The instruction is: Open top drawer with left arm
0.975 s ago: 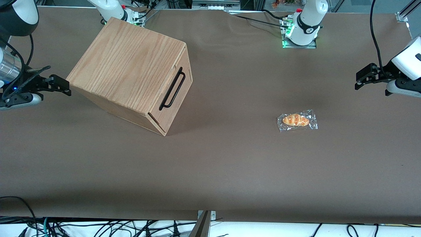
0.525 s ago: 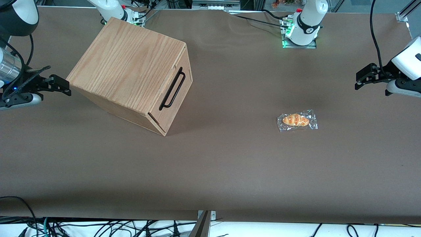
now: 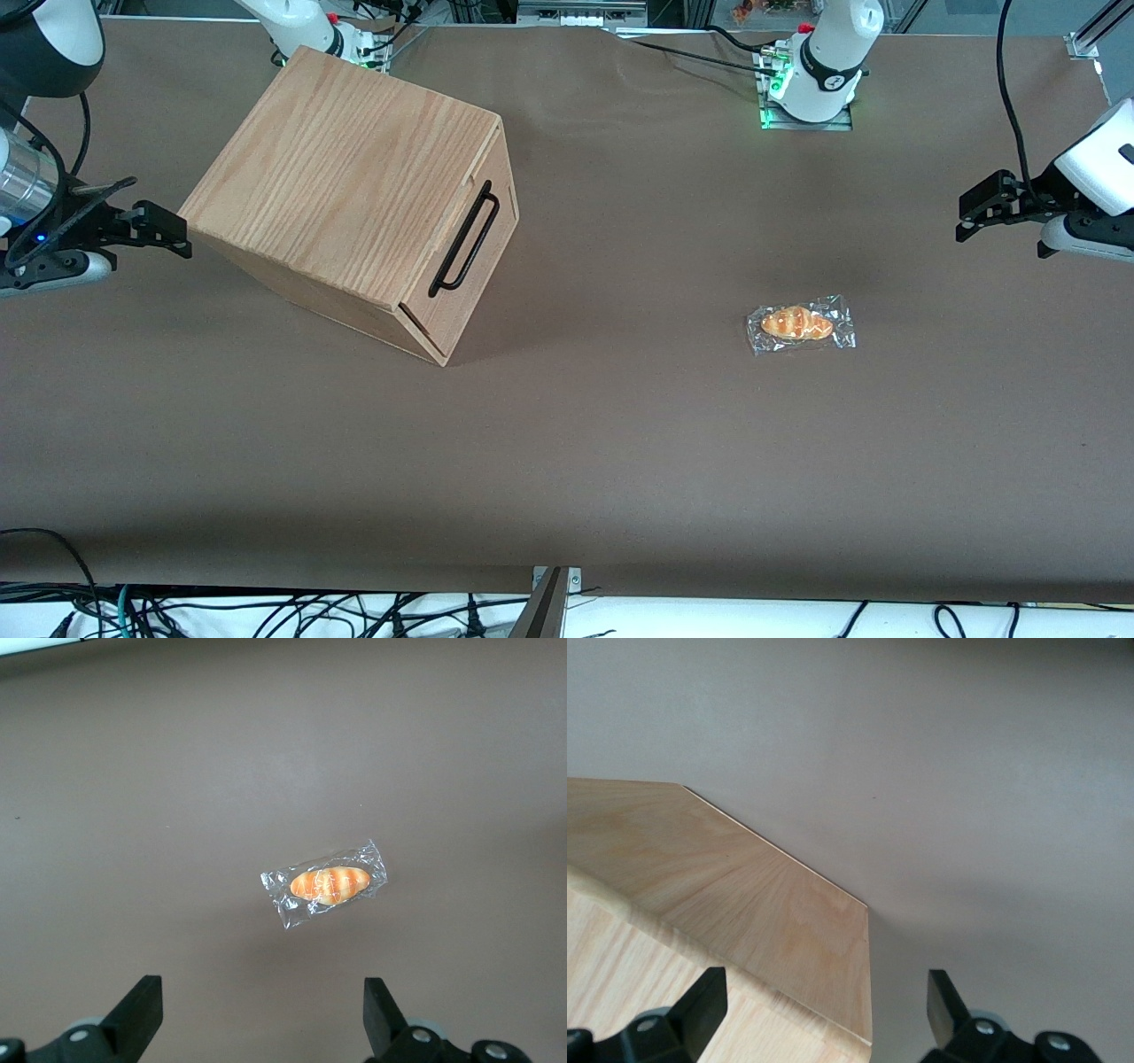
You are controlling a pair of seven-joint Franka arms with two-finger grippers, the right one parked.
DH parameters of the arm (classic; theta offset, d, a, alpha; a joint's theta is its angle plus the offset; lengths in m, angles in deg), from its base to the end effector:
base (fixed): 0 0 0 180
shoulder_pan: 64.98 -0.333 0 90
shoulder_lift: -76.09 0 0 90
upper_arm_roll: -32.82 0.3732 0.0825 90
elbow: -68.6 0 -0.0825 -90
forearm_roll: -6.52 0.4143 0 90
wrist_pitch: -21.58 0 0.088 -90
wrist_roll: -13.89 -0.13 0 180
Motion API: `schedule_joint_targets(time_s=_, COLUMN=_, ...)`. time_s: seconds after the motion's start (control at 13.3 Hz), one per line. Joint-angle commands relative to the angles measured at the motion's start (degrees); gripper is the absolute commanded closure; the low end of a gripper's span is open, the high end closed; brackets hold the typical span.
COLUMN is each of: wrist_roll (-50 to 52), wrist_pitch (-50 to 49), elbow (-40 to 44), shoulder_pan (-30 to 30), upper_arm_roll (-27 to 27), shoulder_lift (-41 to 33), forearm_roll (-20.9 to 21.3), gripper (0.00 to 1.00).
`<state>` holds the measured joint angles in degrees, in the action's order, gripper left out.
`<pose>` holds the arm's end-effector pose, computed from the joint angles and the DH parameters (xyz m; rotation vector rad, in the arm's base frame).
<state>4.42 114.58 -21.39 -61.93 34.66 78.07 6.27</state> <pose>0.6024 -0.0136 0.6429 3.1259 -0.2919 0.0285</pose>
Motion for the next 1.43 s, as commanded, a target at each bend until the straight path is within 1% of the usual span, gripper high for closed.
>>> schedule_joint_targets(time_s=0.0, wrist_roll=0.42, wrist_pitch=-0.02, elbow=-0.1, shoulder_pan=-0.15, upper_arm_roll=-0.26, shoulder_lift=-0.23, forearm_roll=-0.11, gripper=0.0)
schedule_joint_targets(time_s=0.6, wrist_roll=-0.37, wrist_pitch=-0.28, elbow=-0.36, shoulder_pan=-0.15, upper_arm_roll=-0.35, shoulder_lift=1.18, forearm_roll=-0.55, gripper=0.0)
schedule_joint_targets(time_s=0.67, wrist_roll=-0.2, wrist_pitch=-0.46, elbow=-0.36, shoulder_pan=-0.06, upper_arm_roll=-0.43, shoulder_lift=1.79, forearm_roll=-1.07, gripper=0.0)
schedule_joint_targets(time_s=0.75, wrist_roll=-0.2, wrist_pitch=-1.5, elbow=-0.28, shoulder_pan=-0.06, upper_arm_roll=-0.78, shoulder_lift=2.4, forearm_roll=-3.08, gripper=0.0)
schedule_joint_targets(time_s=0.82, wrist_roll=0.15, wrist_pitch=-2.04, elbow=-0.1, shoulder_pan=0.11, upper_arm_roll=-1.57, shoulder_lift=3.28, forearm_roll=-3.88, gripper=0.0)
schedule_joint_targets(time_s=1.05, wrist_roll=0.77, wrist_pitch=-2.04, elbow=-0.01, shoulder_pan=0.03, upper_arm_roll=-8.15, shoulder_lift=6.44, forearm_roll=-4.5, gripper=0.0)
schedule_joint_targets(time_s=1.2, wrist_roll=2.43, wrist_pitch=-1.87, elbow=-0.01, shoulder_pan=0.03, upper_arm_roll=-11.67, shoulder_lift=8.64, forearm_roll=-8.78, gripper=0.0)
schedule_joint_targets(time_s=1.27, wrist_roll=4.79, wrist_pitch=-1.69, elbow=0.16, shoulder_pan=0.11, upper_arm_roll=-13.25, shoulder_lift=9.69, forearm_roll=-11.68, gripper=0.0)
schedule_joint_targets(time_s=1.35, wrist_roll=7.25, wrist_pitch=-1.08, elbow=0.25, shoulder_pan=0.2, upper_arm_roll=-14.57, shoulder_lift=10.49, forearm_roll=-13.71, gripper=0.0)
